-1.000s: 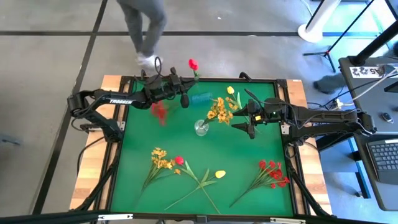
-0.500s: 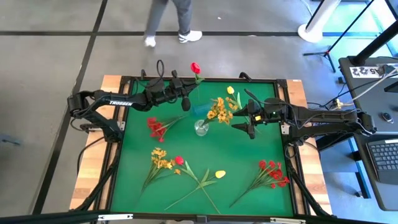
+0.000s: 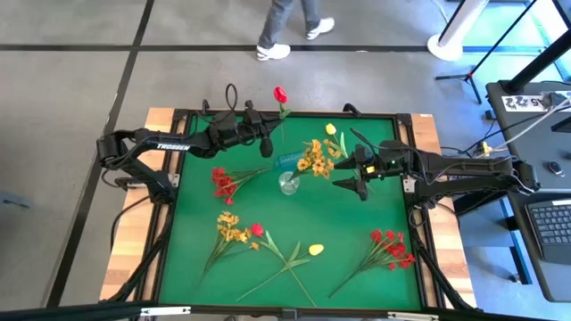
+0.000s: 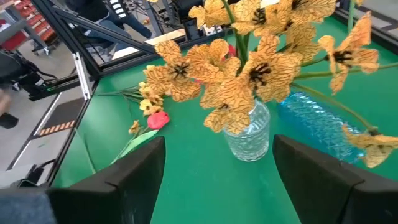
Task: Sort flowers into vase by color
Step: Put the top red flower into the blue vase
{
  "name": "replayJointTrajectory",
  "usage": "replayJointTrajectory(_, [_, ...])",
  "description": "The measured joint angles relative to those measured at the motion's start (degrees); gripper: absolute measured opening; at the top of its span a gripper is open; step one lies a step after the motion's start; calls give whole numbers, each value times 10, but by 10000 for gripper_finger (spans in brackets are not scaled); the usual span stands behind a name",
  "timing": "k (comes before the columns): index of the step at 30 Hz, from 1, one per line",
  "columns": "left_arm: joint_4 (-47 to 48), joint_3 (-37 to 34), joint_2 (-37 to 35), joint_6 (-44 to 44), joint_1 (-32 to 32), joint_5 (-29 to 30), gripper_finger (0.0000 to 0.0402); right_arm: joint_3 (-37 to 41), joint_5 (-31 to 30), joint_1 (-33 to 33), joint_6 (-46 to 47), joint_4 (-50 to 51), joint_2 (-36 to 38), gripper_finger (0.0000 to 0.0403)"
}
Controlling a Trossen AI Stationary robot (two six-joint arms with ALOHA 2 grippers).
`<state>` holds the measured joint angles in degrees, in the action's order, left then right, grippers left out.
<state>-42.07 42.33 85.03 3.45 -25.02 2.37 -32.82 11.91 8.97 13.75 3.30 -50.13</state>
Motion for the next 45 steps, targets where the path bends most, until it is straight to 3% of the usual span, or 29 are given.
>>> replayJointTrajectory(11, [16,0,-8,-25,-8,-8,0,0,-9,0,-21,13,0,295])
replayJointTrajectory(14, [39,-1,-42,-42,-13,-13,0,0,-33,0,-37,19,0,295])
replayJointTrajectory(24, [250,-1,-225,-64,-21,-5,0,0,-174,1,-136,41,-8,295])
replayJointTrajectory(29, [336,-1,-281,-84,-21,-3,0,-1,-178,27,-198,43,-53,295])
replayJointTrajectory(35, [397,0,-296,-102,-15,1,0,0,-142,97,-234,42,-122,295])
replayJointTrajectory(45, [400,0,-296,-108,7,29,0,0,-99,214,-233,-20,-166,295])
